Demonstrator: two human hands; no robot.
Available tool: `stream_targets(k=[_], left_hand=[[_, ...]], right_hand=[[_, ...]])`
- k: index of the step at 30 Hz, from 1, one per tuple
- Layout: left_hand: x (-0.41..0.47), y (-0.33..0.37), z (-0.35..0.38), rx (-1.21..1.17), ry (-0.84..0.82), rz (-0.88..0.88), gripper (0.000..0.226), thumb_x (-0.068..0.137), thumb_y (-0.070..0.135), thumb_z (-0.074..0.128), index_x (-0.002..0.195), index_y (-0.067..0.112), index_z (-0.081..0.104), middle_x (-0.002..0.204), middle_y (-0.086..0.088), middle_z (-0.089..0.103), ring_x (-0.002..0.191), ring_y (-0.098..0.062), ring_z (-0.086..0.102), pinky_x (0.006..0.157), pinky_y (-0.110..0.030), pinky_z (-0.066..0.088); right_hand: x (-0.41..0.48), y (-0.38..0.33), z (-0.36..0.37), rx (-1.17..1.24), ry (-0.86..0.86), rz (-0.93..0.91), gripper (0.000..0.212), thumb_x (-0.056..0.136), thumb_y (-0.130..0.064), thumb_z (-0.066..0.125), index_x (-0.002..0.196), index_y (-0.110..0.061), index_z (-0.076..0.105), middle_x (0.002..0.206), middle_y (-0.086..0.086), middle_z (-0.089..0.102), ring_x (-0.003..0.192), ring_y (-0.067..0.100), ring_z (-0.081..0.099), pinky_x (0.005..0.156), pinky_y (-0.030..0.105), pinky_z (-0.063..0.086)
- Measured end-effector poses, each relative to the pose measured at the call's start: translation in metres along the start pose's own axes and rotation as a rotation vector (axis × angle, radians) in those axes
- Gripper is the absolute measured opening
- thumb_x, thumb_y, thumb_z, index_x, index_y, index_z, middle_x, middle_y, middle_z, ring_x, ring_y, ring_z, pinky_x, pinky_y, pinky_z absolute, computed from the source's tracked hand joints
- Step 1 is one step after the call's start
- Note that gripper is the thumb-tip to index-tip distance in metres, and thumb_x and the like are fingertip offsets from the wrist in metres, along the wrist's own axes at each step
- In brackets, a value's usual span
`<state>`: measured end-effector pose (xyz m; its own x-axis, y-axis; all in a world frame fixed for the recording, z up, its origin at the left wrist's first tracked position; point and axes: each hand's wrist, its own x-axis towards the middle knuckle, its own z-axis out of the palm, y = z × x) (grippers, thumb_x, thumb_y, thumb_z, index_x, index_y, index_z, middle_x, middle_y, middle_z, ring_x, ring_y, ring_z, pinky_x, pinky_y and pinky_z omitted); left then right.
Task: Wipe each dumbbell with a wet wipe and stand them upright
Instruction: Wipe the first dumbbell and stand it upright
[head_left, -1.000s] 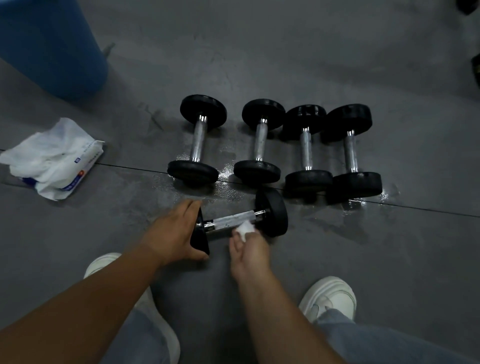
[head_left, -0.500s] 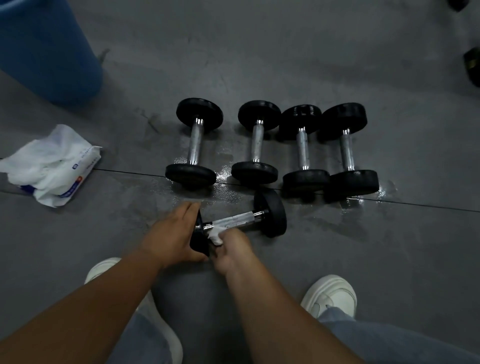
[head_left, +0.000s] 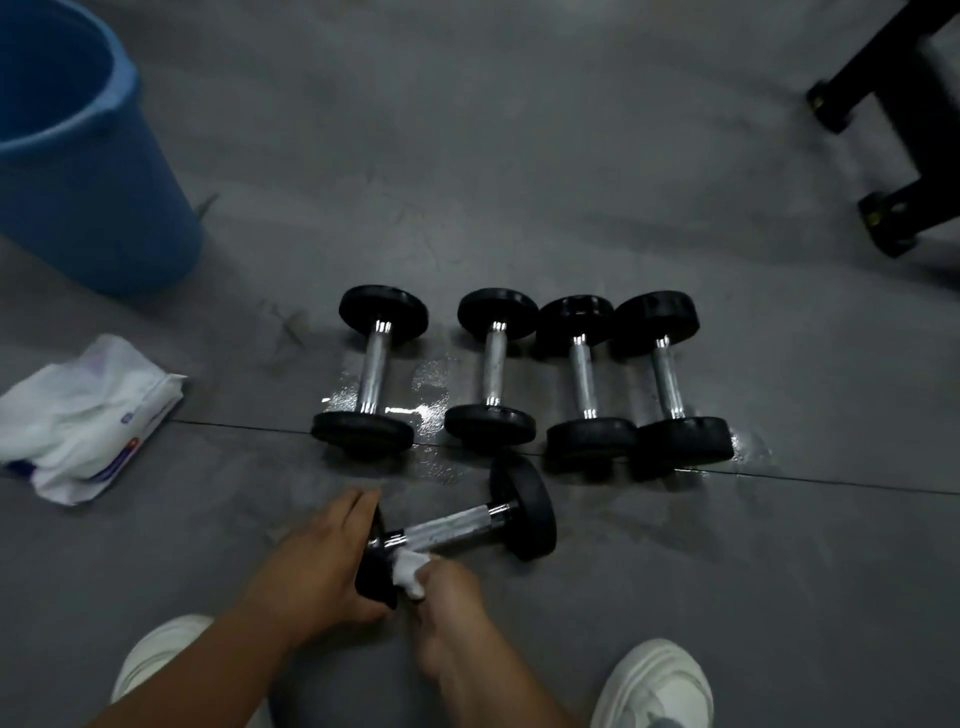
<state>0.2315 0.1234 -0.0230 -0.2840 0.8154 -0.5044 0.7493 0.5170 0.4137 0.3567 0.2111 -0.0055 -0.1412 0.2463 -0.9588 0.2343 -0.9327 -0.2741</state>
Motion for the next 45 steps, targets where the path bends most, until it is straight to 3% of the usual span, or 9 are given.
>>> stream_targets(k=[6, 11, 15, 26, 31, 35, 38, 40, 45], left_hand=[[0.001, 0.004, -0.002, 0.028, 0.016, -0.003, 0.127, 0.055, 0.064, 0.079, 0.154, 0.018, 0.014, 0.157, 0.000, 0.021, 0.134, -0.022, 0.043, 0.105, -0.032, 0.042], [0.003, 0.000, -0.004, 0.038, 0.009, 0.027, 0.128, 0.055, 0.066, 0.078, 0.154, 0.014, 0.015, 0.157, -0.003, 0.022, 0.137, -0.023, 0.040, 0.109, -0.031, 0.038], [0.006, 0.001, -0.007, 0.058, 0.007, 0.050, 0.124, 0.057, 0.063, 0.079, 0.153, 0.012, 0.018, 0.154, -0.005, 0.027, 0.134, -0.025, 0.043, 0.108, -0.032, 0.038], [0.019, -0.003, -0.020, 0.068, -0.079, 0.029, 0.116, 0.058, 0.059, 0.083, 0.146, 0.013, 0.023, 0.141, -0.008, 0.042, 0.121, -0.028, 0.052, 0.096, -0.033, 0.044], [0.021, -0.001, -0.024, 0.037, -0.116, -0.004, 0.121, 0.057, 0.058, 0.085, 0.149, 0.013, 0.020, 0.144, -0.007, 0.039, 0.127, -0.027, 0.048, 0.101, -0.033, 0.043], [0.018, 0.000, -0.019, 0.036, -0.100, -0.012, 0.119, 0.057, 0.055, 0.085, 0.148, 0.015, 0.020, 0.143, -0.007, 0.039, 0.127, -0.027, 0.047, 0.102, -0.034, 0.043], [0.018, -0.002, -0.020, 0.041, -0.099, -0.014, 0.121, 0.056, 0.057, 0.085, 0.149, 0.015, 0.019, 0.145, -0.006, 0.037, 0.128, -0.027, 0.047, 0.102, -0.037, 0.044], [0.017, 0.000, -0.020, 0.041, -0.102, -0.018, 0.123, 0.055, 0.057, 0.085, 0.150, 0.014, 0.019, 0.146, -0.006, 0.037, 0.129, -0.027, 0.047, 0.103, -0.037, 0.044], [0.016, 0.001, -0.021, 0.027, -0.092, -0.023, 0.125, 0.056, 0.058, 0.085, 0.151, 0.015, 0.017, 0.148, -0.006, 0.035, 0.131, -0.027, 0.045, 0.104, -0.033, 0.040]], right_hand=[[0.022, -0.003, 0.008, 0.140, 0.051, 0.039, 0.028, 0.087, 0.006, 0.037, 0.074, -0.011, 0.055, 0.045, 0.001, 0.058, 0.061, 0.017, 0.050, 0.060, 0.023, 0.037], [0.023, -0.001, -0.008, 0.179, 0.019, 0.092, 0.028, 0.089, 0.002, 0.031, 0.085, -0.008, 0.057, 0.078, 0.010, 0.058, 0.067, 0.019, 0.052, 0.063, 0.023, 0.032], [0.022, 0.003, 0.012, 0.166, 0.031, 0.050, 0.031, 0.091, 0.005, 0.033, 0.072, -0.009, 0.053, 0.070, 0.010, 0.054, 0.062, 0.018, 0.048, 0.060, 0.024, 0.034], [0.022, 0.020, 0.007, 0.204, -0.018, 0.050, 0.031, 0.086, 0.003, 0.031, 0.094, -0.010, 0.058, 0.082, 0.013, 0.058, 0.070, 0.021, 0.052, 0.065, 0.026, 0.037], [0.017, 0.008, 0.009, 0.204, 0.007, 0.054, 0.036, 0.090, 0.003, 0.032, 0.114, -0.008, 0.056, 0.088, 0.011, 0.059, 0.076, 0.020, 0.054, 0.085, 0.032, 0.040], [0.007, -0.002, 0.015, 0.106, 0.033, 0.047, 0.033, 0.092, 0.005, 0.034, 0.114, -0.005, 0.058, 0.097, 0.015, 0.064, 0.088, 0.025, 0.062, 0.078, 0.029, 0.040], [0.013, 0.005, 0.001, 0.060, 0.092, 0.058, 0.032, 0.096, -0.002, 0.033, 0.116, -0.013, 0.055, 0.108, 0.009, 0.064, 0.106, 0.020, 0.058, 0.101, 0.030, 0.035], [0.029, -0.003, 0.000, 0.151, 0.090, 0.107, 0.040, 0.096, -0.001, 0.028, 0.130, -0.008, 0.048, 0.133, 0.013, 0.054, 0.126, 0.024, 0.048, 0.110, 0.037, 0.030], [0.030, -0.016, -0.005, 0.512, 0.132, 0.107, 0.041, 0.094, 0.001, 0.026, 0.127, -0.007, 0.049, 0.137, 0.016, 0.050, 0.128, 0.029, 0.047, 0.106, 0.039, 0.034]])
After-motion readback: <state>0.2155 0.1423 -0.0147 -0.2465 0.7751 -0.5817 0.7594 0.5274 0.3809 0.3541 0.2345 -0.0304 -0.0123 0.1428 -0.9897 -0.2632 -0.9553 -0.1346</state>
